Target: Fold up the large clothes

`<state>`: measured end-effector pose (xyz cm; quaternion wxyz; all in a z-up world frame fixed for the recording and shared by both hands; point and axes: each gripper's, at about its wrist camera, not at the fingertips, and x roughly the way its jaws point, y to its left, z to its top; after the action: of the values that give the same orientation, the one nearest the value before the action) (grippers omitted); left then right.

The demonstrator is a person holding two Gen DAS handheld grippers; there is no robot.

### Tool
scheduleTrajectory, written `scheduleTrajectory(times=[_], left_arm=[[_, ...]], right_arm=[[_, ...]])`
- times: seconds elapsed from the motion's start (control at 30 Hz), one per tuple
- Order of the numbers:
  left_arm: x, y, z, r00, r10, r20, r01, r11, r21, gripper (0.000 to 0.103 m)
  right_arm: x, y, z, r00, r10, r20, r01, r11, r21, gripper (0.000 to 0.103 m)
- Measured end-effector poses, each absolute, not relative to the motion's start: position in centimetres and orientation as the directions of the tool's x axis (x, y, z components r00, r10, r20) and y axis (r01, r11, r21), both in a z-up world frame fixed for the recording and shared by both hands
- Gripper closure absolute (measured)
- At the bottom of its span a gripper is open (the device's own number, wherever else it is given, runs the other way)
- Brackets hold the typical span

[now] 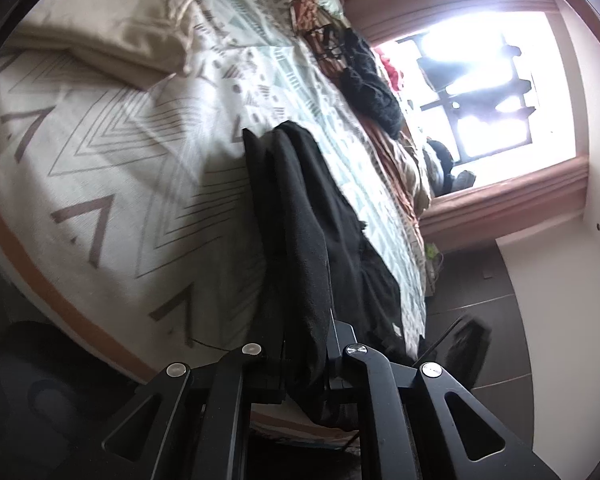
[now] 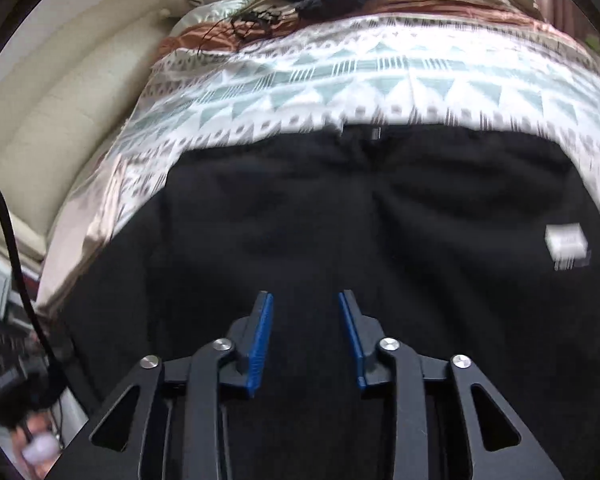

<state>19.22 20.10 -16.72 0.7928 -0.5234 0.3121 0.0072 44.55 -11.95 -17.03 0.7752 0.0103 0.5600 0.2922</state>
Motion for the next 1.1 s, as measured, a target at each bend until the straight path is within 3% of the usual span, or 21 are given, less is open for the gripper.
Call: scheduleTrajectory(times=[0.17,0.63,0.8,1.1], left_arm=[[19.9,19.1,-14.6,0.815,-0.326,-0.479,-0.29,0.484,-0.825,0.092],[24.1,11.7,-7.2,0.817,-0.394,-0.421,-0.109,0.611,-0.784,0.093],[26.7,7.8,-4.1,0.797,-0.448,-0.405,-0.018,0.653,-0.757,0.093],[32.7,-0.8,-3.2,0.697,-0.573,-0.43,0.108,0.677,-0.728,0.093]], right_arm=[[40.7,-14.0,-19.2,0.183,0.474,-0.861,-0.42,0.83,0.368,0.086],[34.4,-18.6,-20.9,0.175,0.589,-0.789,-0.35,0.786,0.509,0.091],[34.8,-20.6,-19.4,0.177,0.647,-0.742,-0.342,0.747,0.57,0.091],[36.1,-31.0,-14.2,0.387,0.64,-0.664,-0.247,0.766,0.594,0.09]])
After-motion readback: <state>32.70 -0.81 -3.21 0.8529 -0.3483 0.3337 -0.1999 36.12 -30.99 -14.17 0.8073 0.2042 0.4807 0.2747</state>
